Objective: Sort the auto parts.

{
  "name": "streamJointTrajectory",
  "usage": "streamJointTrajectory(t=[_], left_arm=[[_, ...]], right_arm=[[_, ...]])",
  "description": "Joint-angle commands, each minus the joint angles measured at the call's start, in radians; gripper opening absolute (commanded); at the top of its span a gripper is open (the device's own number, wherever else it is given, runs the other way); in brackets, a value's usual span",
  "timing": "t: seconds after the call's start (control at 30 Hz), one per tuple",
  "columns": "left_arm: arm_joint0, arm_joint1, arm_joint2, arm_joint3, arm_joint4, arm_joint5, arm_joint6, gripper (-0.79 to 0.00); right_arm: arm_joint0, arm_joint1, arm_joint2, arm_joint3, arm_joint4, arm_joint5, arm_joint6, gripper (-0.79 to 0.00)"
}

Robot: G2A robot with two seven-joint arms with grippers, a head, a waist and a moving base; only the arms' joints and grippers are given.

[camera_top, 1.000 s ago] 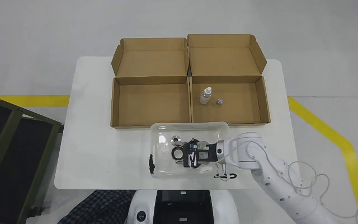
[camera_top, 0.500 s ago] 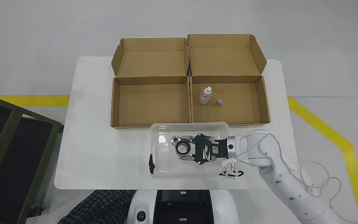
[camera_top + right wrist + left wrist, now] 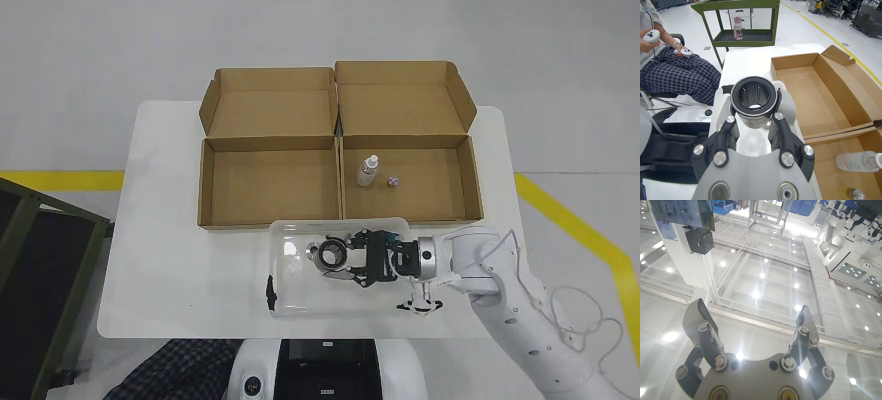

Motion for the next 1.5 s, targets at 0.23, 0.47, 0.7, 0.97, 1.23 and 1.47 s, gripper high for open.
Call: streamJointTrajectory(t=[0.23,0.47,0.7,0.97,1.23,1.47], left_arm=[[0.0,0.0,0.0,0.0,0.0,0.0,0.0,0.0],[0.0,0.0,0.0,0.0,0.0,0.0,0.0,0.0],[0.0,0.0,0.0,0.0,0.0,0.0,0.0,0.0],[0.0,0.0,0.0,0.0,0.0,0.0,0.0,0.0],[0.0,0.0,0.0,0.0,0.0,0.0,0.0,0.0],[0.0,0.0,0.0,0.0,0.0,0.0,0.0,0.0]], right_arm=[[0.006,0.003,0.025,0.008,0.04,0.004,-0.024,-0.785],[0.013,0.003,0.032,0.014,0.062,0.005,-0.037,-0.785],[0.015,0.004,0.041,0.017,0.077,0.01,-0.048,-0.785],[0.023,0.002,0.038,0.027,0.097,0.009,-0.059,-0.785],[0.035,-0.004,0.026,0.008,0.075,0.092,-0.035,-0.785],[0.079,-0.019,-0.013,0.004,0.06,0.222,0.019,-0.785]])
